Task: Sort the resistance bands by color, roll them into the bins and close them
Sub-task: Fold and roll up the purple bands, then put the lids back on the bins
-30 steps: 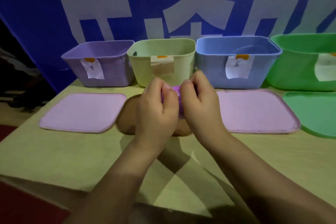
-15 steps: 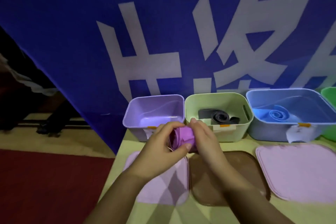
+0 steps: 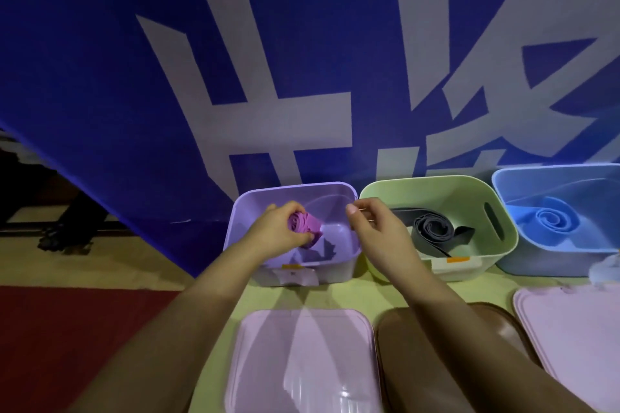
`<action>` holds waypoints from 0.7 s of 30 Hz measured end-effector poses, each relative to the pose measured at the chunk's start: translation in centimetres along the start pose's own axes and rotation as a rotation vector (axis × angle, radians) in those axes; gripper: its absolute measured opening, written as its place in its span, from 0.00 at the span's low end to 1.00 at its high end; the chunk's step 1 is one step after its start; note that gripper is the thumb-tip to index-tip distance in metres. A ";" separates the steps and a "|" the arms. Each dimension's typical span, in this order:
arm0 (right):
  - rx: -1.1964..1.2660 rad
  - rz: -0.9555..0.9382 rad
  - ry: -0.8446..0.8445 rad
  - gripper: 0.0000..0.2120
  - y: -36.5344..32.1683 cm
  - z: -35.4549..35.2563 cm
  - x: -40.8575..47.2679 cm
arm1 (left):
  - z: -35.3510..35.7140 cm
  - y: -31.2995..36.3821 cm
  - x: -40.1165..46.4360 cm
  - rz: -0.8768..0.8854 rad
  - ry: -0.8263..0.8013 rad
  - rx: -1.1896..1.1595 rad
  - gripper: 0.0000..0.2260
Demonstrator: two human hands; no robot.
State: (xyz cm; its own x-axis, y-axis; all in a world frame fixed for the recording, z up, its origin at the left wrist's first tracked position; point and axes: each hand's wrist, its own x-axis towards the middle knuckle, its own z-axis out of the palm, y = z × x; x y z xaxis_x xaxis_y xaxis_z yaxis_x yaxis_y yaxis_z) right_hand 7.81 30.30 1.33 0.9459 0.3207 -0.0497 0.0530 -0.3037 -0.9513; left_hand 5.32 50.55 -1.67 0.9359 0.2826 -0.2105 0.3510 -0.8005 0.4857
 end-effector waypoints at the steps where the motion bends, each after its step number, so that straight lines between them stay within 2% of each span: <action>1: -0.024 -0.009 -0.012 0.13 0.2 0.2 0.7 | 0.4 -0.3 1.2 -0.010 -0.044 0.050 0.21; 9: -0.168 -0.029 -0.073 0.11 2.5 1.9 4.1 | 3.9 -2.4 5.7 0.000 -0.354 0.350 0.27; 13: -0.191 -0.043 -0.068 0.10 3.0 1.7 5.0 | 5.1 -2.2 5.8 -0.021 -0.390 0.406 0.29; 16: -0.184 -0.078 -0.064 0.08 3.2 1.4 4.6 | 5.2 -2.0 5.6 -0.021 -0.416 0.432 0.35; 21: -0.188 -0.103 -0.073 0.07 2.7 1.0 4.1 | 4.4 -1.9 4.9 -0.107 -0.481 0.326 0.41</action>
State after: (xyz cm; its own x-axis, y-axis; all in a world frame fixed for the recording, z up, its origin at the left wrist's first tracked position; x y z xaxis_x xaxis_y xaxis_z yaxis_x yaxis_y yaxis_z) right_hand 11.54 31.72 -1.76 0.9069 0.4210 0.0160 0.2131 -0.4256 -0.8795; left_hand 9.06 51.10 -7.36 0.7500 0.1602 -0.6418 0.3434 -0.9235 0.1709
